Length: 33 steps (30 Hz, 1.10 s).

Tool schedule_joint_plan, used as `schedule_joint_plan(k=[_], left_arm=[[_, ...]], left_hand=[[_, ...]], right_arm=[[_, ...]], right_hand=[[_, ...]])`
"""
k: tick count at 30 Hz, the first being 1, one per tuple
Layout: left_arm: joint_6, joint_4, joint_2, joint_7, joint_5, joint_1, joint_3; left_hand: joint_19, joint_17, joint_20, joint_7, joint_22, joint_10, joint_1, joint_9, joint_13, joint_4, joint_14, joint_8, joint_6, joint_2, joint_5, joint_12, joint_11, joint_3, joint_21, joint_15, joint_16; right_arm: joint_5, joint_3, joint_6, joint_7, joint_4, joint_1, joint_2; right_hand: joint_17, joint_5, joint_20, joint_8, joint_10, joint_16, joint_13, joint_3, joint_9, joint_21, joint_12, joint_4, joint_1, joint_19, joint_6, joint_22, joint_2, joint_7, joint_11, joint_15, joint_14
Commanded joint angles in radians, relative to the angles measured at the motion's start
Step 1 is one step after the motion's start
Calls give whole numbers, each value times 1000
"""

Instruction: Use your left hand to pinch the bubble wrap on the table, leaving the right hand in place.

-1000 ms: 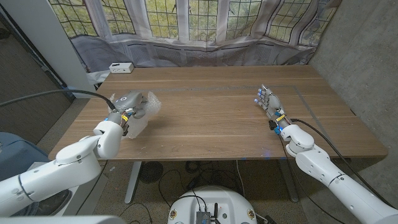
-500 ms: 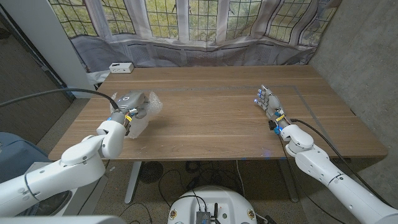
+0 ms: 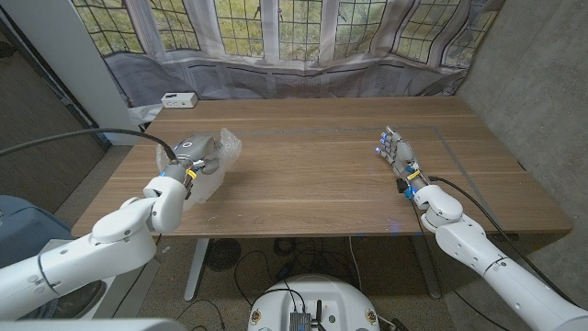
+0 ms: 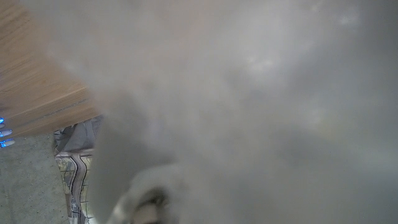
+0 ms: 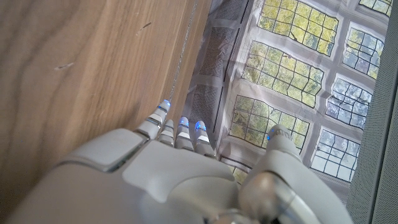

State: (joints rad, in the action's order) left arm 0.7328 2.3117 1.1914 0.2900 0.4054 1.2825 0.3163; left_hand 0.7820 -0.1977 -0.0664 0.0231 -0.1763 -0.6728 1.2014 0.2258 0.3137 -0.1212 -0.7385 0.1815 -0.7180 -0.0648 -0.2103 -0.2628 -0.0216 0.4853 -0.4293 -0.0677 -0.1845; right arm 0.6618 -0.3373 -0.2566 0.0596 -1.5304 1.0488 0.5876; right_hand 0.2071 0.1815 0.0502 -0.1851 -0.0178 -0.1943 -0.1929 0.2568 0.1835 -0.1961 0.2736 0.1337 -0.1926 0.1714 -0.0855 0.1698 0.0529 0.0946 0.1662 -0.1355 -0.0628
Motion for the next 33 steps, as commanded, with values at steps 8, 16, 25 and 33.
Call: schedule_joint_plan(k=[8, 16, 25, 33], left_arm=[[-1, 7, 48, -81, -17, -36, 1], [11, 6, 51, -108, 6, -69, 36], [-78, -20, 27, -43, -58, -26, -22], [-119, -32, -1, -9, -98, 2, -62]], left_hand=[[-26, -2, -13, -3, -3, 26, -51, 1, 7, 12, 48, -1, 49, 11, 5, 15, -1, -32, 13, 11, 1], [-36, -5, -27, -7, -2, 43, -32, -1, 11, -12, 68, 2, 64, 17, 4, 23, -9, -42, 21, 10, -4], [7, 1, -3, 14, -1, -23, 134, -4, 18, -68, 44, 38, -5, -16, -8, 1, -3, 0, 16, -4, -27], [170, 3, 83, 36, -4, -131, 233, -8, 19, -62, -92, 67, -138, -13, -10, -28, -1, 36, -54, -27, -52]], right_arm=[[0, 0, -4, 7, -3, 5, -3], [0, 1, -3, 5, -5, 7, 0], [7, 4, -6, 7, -4, 13, -4], [3, 8, -14, 12, -8, 18, -2]], right_hand=[[2, 0, 4, -2, -6, -1, -4, -6, 4, 0, 0, 2, -12, 4, -3, 4, 1, 7, 0, -4, 2], [2, 0, 4, -2, -6, -1, -4, -6, 4, 0, 0, 2, -13, 5, -3, 4, 3, 7, 1, -4, 3], [2, 0, 5, -2, -6, -1, -4, -6, 4, 0, 0, 2, -14, 4, -3, 4, 3, 7, 1, -3, 3], [3, 0, 5, -2, -6, -1, -4, -6, 4, 0, -1, 2, -14, 5, -3, 4, 3, 7, 0, -3, 3]])
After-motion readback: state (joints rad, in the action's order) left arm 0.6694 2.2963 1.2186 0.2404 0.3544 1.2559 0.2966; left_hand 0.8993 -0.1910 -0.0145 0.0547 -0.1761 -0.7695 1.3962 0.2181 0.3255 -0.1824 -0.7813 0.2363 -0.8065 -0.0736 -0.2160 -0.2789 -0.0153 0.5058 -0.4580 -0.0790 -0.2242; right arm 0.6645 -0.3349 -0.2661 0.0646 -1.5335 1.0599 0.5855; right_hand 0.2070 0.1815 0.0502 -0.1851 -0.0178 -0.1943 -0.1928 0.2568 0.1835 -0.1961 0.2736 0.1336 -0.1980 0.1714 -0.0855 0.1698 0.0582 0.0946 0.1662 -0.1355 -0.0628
